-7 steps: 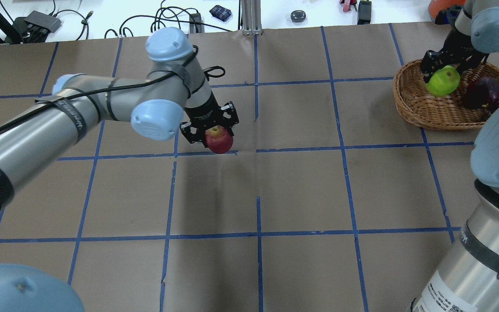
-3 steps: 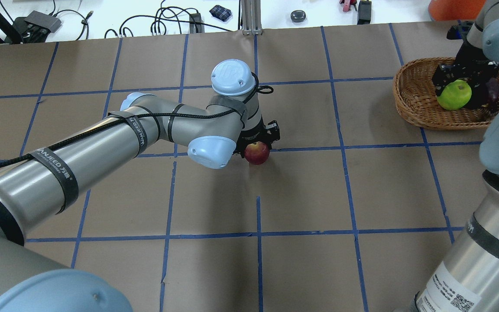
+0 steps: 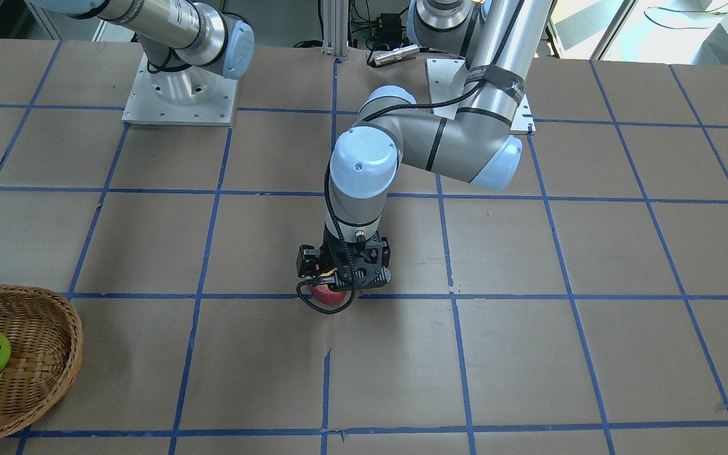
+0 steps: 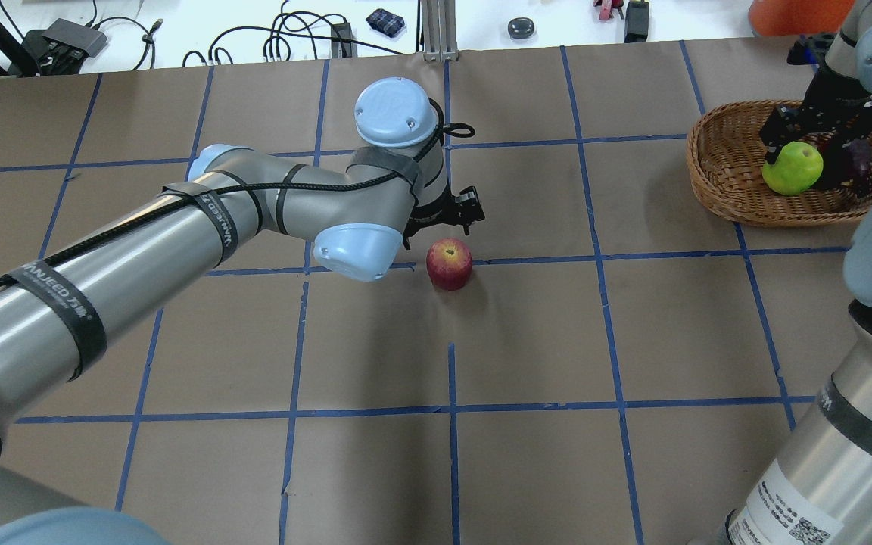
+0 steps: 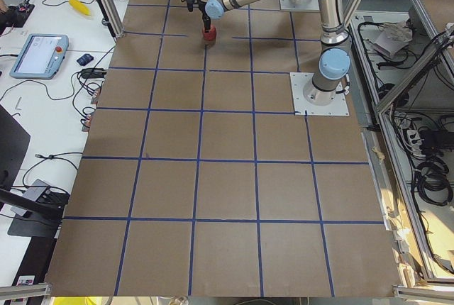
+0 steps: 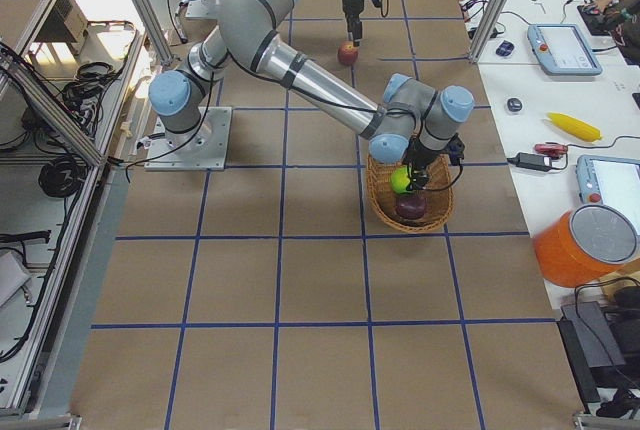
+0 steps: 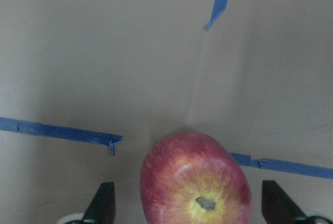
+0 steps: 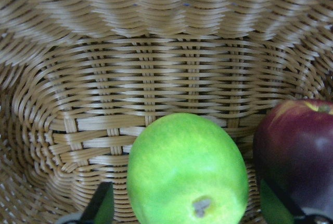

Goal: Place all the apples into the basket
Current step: 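Reach the right gripper to the red apple while the left arm withdraws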

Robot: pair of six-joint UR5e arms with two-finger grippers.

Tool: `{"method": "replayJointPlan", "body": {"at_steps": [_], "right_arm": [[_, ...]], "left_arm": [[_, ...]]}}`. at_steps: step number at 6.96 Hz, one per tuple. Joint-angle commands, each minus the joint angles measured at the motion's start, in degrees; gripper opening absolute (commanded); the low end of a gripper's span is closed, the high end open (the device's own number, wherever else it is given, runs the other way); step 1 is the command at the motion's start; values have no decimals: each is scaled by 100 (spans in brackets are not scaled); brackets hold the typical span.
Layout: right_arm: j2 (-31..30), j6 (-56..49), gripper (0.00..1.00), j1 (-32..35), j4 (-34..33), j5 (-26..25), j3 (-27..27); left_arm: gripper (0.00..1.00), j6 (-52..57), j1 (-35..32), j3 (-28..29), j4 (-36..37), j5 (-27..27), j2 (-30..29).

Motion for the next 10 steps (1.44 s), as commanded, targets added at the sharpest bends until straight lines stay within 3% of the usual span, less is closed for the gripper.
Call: {"method": "replayJointPlan", "body": {"at_steps": [1,2,4,6,7,8,10], "right_arm": [[-856,53,100,448,1086,300,-49],[-1035,236,100,930,1301,659,-23],[-1011,2353,100,2377,1478,1082,30],[-871,3495,100,3506,1400,1293,109],[-713,4108,100,3806,1243,1678,170],[-494,4801,100,4139,911,1708,188],[-168,4976,100,4388,670,1665,224]], "left_arm": [[100,643,175,187,-1413,-27,897],[100,1039,306,266,-2398,-28,1390],[100,2450,988,267,-3424,34,2244],[100,2669,1483,354,-3612,217,2633],[100,2660,1528,416,-3603,262,2643],[100,2669,1546,425,-3612,245,2652],[100,2660,1547,390,-3612,227,2660]]}}
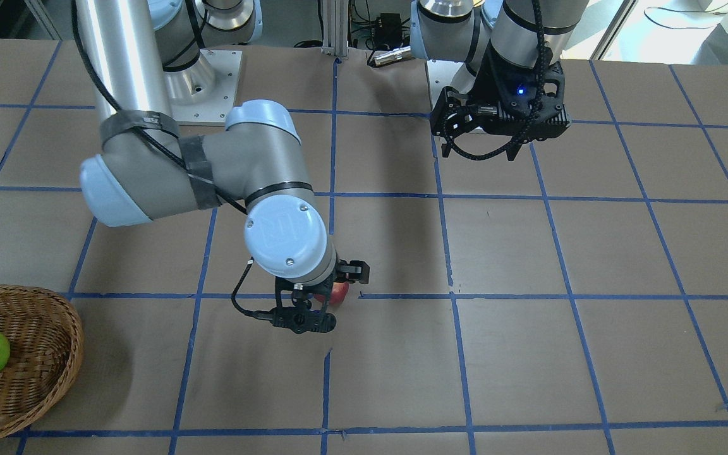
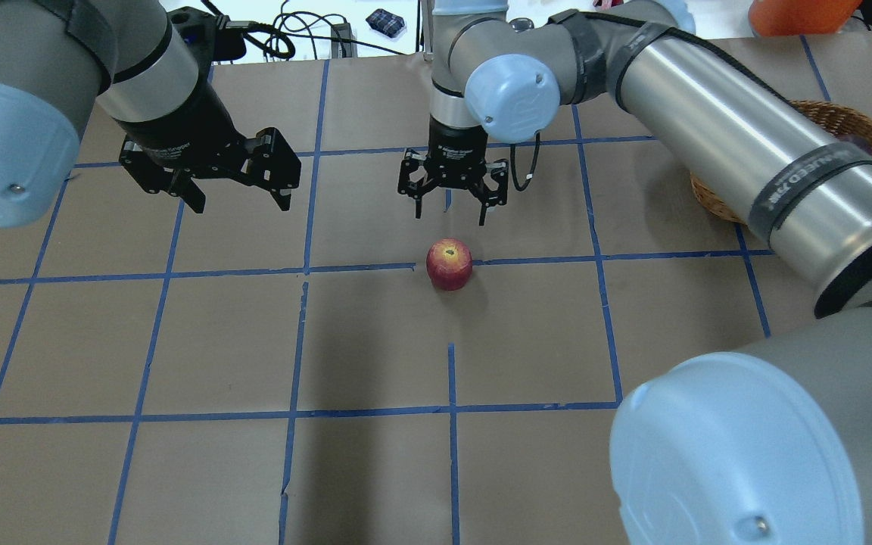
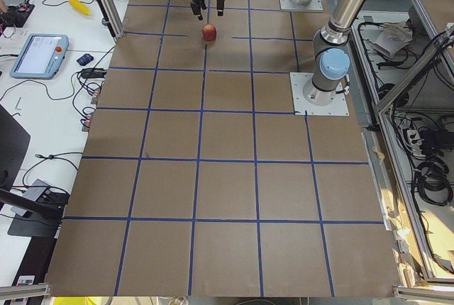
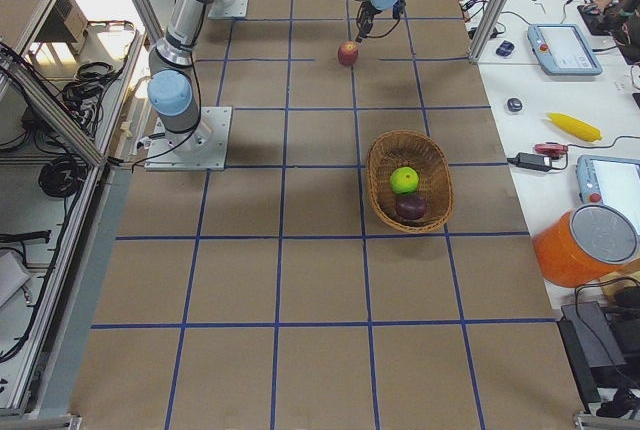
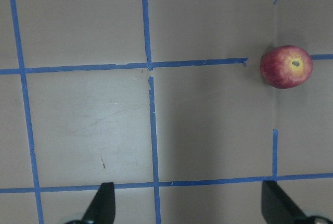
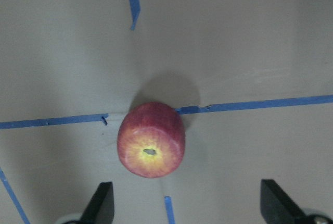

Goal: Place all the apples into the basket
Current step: 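Close the right gripper around the red apple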

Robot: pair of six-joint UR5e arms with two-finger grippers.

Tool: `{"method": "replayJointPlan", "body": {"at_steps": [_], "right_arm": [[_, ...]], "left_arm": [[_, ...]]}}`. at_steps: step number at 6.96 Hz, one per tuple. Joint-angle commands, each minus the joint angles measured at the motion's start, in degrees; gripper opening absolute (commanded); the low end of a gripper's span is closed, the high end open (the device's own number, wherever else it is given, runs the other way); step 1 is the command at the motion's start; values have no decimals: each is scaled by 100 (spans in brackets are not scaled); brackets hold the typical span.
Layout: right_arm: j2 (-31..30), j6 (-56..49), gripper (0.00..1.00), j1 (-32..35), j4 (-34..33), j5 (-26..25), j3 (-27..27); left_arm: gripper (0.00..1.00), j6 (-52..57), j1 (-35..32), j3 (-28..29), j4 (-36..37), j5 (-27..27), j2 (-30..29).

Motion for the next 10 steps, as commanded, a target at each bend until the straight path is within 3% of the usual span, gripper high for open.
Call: {"method": "replayJointPlan", "body": {"at_steps": [1,3,4,5,6,7,8,9,10], "right_arm": [[223,158,100,148,-129,-23,81],[205,158,100,122,-383,-145,248],[275,150,100,122,-367,-651,301],[458,202,100,148,-662,-647,493],[512,307,100,157,-1144,-342,582],[530,386,100,157,-1157,96,574],[522,430,97,148,-1157,4,600],[470,431,9,131,-1157,-40,600],[452,431,0,113,-1166,-223,574]], "left_arm": [[100,-1,6,-12,4,3,11],[100,-1,6,-4,4,3,3],[100,8,6,-3,4,-6,3],[100,8,15,14,4,-15,3],[100,8,15,14,4,-15,3],[100,8,23,14,4,-15,3],[100,8,41,14,4,-32,3],[100,8,50,23,4,-33,3],[100,8,50,14,4,-33,3]]}}
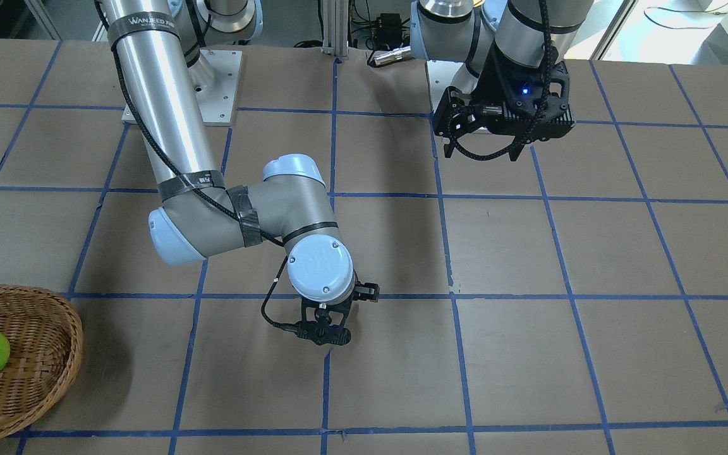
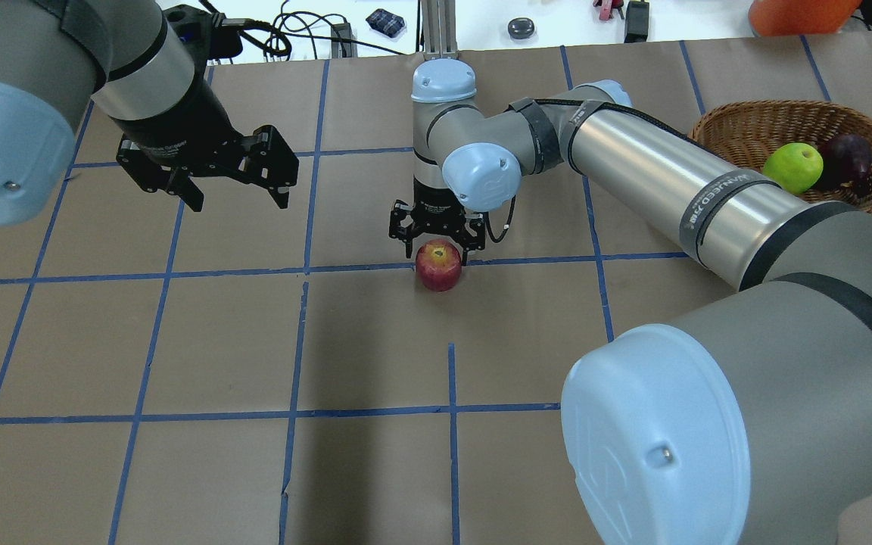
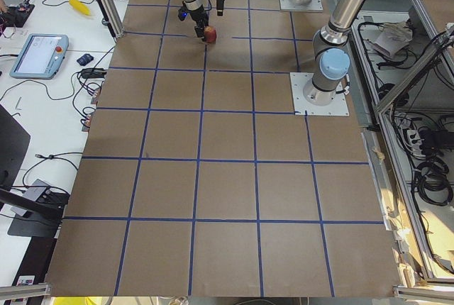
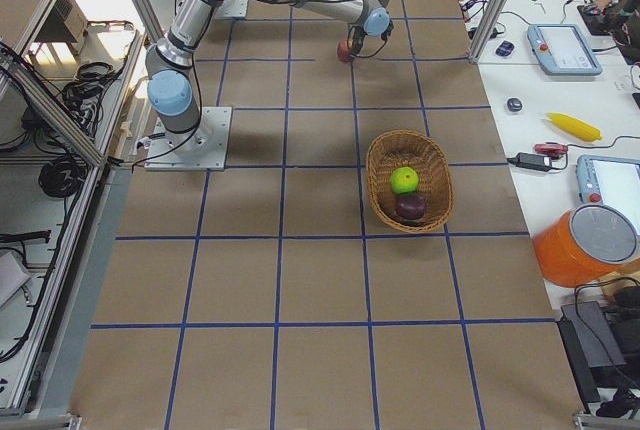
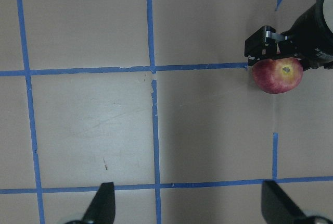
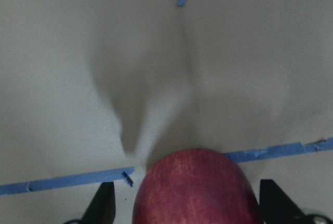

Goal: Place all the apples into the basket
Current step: 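Carry the red apple into the basket with the right gripper and release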

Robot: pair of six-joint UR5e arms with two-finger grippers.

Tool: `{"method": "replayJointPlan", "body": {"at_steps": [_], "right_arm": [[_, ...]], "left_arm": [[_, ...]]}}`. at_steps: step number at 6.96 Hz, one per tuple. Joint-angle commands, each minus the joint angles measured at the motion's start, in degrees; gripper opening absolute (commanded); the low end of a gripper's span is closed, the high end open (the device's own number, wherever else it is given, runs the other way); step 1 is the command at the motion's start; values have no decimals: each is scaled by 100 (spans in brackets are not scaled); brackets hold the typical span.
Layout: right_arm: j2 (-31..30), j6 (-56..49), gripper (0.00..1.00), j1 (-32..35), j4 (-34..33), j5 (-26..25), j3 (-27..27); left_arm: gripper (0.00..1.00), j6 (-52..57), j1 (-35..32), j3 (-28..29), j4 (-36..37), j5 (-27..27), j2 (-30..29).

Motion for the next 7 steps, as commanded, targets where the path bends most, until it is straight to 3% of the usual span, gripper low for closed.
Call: {"method": "replayJointPlan", "body": {"at_steps": [1,3,5,6,7], "right_arm": [[-135,9,0,-90,21,-288,-119],[-547,-192,0,-606,457,-473,-356],[-829,-1321,0,-1563,1013,-604,-760],[-830,-1954,0,-1985,989,-1302,-805],[-830,-2665,0,-2337,884,-1622,-806]], "left_arm": [[100,0,5,-4,0,-2,0],[100,0,5,5,0,-2,0],[100,0,5,-4,0,-2,0],[100,0,5,-4,0,-2,0],[100,0,5,-4,0,-2,0]]}}
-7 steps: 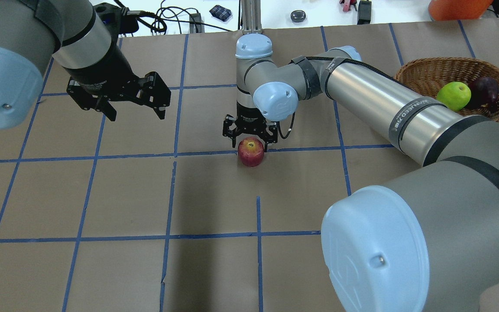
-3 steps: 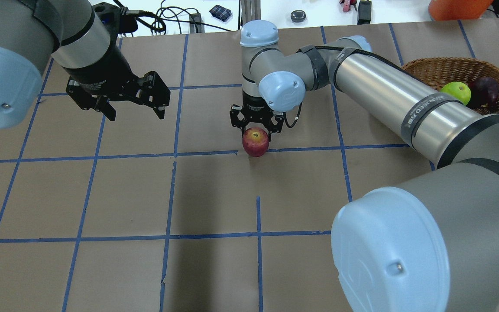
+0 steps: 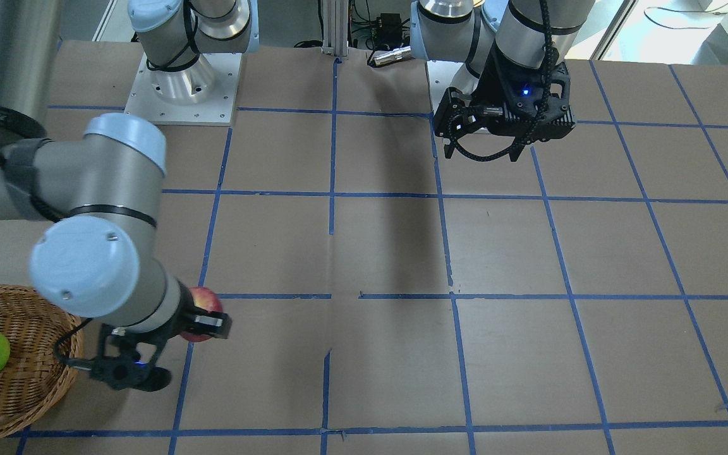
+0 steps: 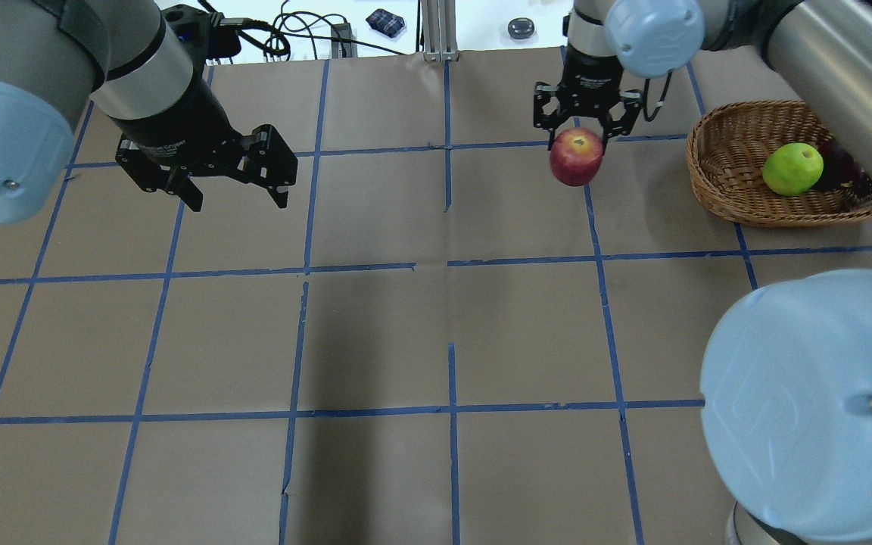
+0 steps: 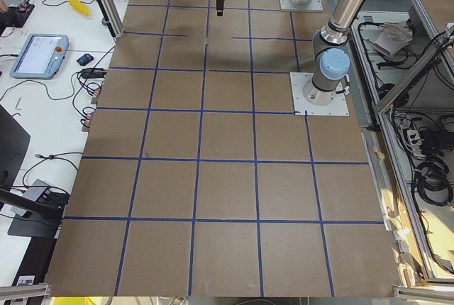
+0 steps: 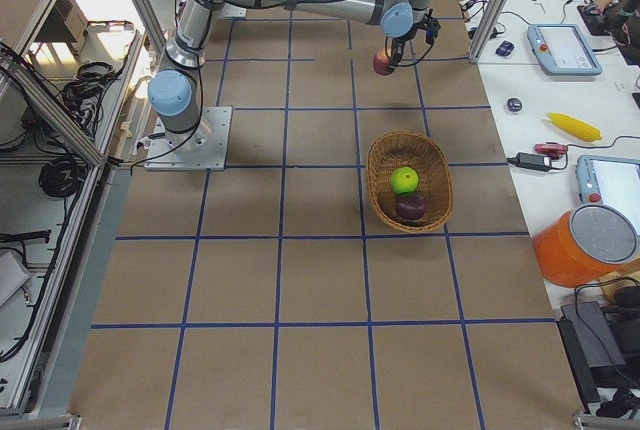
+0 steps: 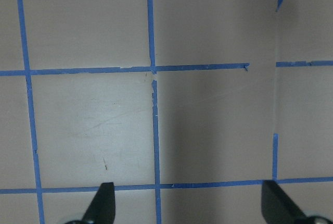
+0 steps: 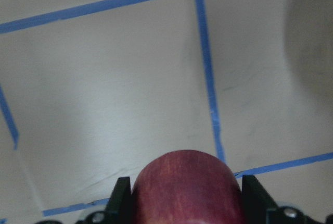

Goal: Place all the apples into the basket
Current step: 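Carry the red apple into the basket with the right gripper and release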

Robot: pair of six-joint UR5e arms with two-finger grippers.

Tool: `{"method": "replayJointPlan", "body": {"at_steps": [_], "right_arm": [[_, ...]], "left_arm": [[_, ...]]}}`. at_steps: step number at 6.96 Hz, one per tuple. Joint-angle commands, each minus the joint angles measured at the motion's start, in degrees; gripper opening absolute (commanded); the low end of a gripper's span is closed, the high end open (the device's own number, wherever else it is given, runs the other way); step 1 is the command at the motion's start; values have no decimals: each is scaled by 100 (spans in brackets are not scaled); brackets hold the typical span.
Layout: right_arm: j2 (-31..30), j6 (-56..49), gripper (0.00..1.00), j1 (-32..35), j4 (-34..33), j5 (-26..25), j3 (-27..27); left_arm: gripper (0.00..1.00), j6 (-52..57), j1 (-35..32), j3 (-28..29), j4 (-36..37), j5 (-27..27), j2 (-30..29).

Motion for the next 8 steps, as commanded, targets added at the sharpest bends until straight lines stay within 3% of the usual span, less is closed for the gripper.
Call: {"method": "replayJointPlan", "body": {"at_steps": [1,3,6,7,8], "right_arm": [[-2,-1461,0,-1006,-72,-513,-44],[199,-2518,0,-1721,-397,-514,157],[577,-2645,0,-1847,-731,-522,193],[596,-2645,15,-1847,-636,-540,193],[614,-2654,68,-1855,-626,-531,237]], "left_arm": [[100,0,-8,0,0,9,-1],[100,0,-8,-9,0,9,-1],[100,0,0,-9,0,0,-1],[100,0,0,-9,0,9,-1],[100,0,0,-9,0,9,-1]]}}
